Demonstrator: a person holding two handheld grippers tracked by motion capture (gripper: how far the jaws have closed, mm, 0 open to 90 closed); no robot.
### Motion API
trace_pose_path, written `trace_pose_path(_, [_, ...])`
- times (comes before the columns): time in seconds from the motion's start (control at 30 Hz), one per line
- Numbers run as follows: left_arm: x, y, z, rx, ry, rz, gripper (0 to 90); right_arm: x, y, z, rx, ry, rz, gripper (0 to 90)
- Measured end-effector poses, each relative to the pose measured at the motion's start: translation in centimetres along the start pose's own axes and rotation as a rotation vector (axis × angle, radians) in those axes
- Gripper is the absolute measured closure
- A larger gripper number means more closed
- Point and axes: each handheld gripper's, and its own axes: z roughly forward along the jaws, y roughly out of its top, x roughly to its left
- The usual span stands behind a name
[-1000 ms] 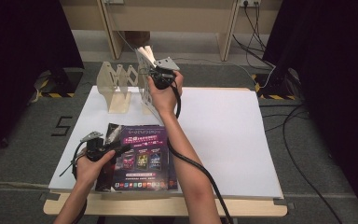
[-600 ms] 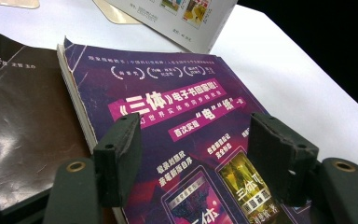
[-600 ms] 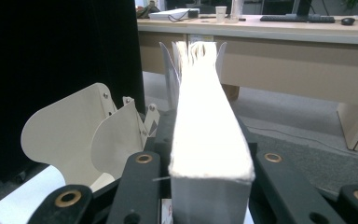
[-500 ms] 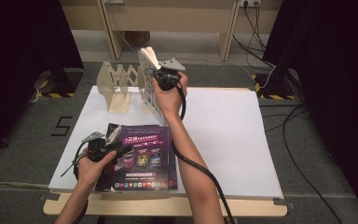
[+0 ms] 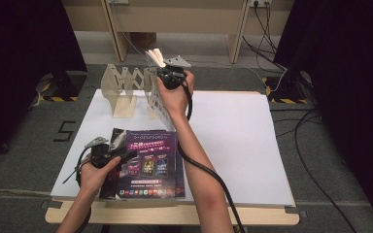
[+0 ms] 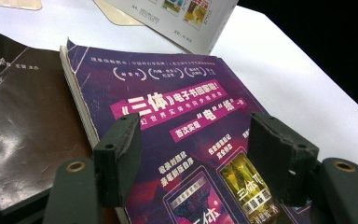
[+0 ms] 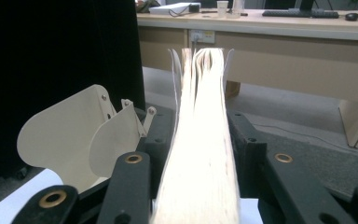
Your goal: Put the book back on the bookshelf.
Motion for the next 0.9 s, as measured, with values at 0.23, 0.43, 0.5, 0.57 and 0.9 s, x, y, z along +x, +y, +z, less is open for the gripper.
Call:
trace_pose_path(0.23, [0.1,0.0,0.0,0.006,0.0,0.007,34.6,0.2,0.2,0.8,0.06,-0.032,-0.008,69.8])
trace_pose_path(0.43, [0.1,0.0,0.0,0.007,-0.001,0.007,34.6,0.3,0.4,1.2,0.07,-0.046,-0.005,67.1])
trace_pose_path(0.5, [0.0,0.0,0.0,0.005,-0.001,0.007,34.6,0.4,0.4,1.2,0.059,-0.05,-0.002,68.9])
trace_pose_path(0.57, [0.1,0.0,0.0,0.003,0.0,0.005,34.6,0.4,0.4,1.2,0.059,-0.054,-0.003,70.1])
trace_pose_path(0.9, [0.1,0.0,0.0,0.006,-0.003,0.005,34.6,0.0,0.2,0.6,0.029,-0.041,0.02,74.4])
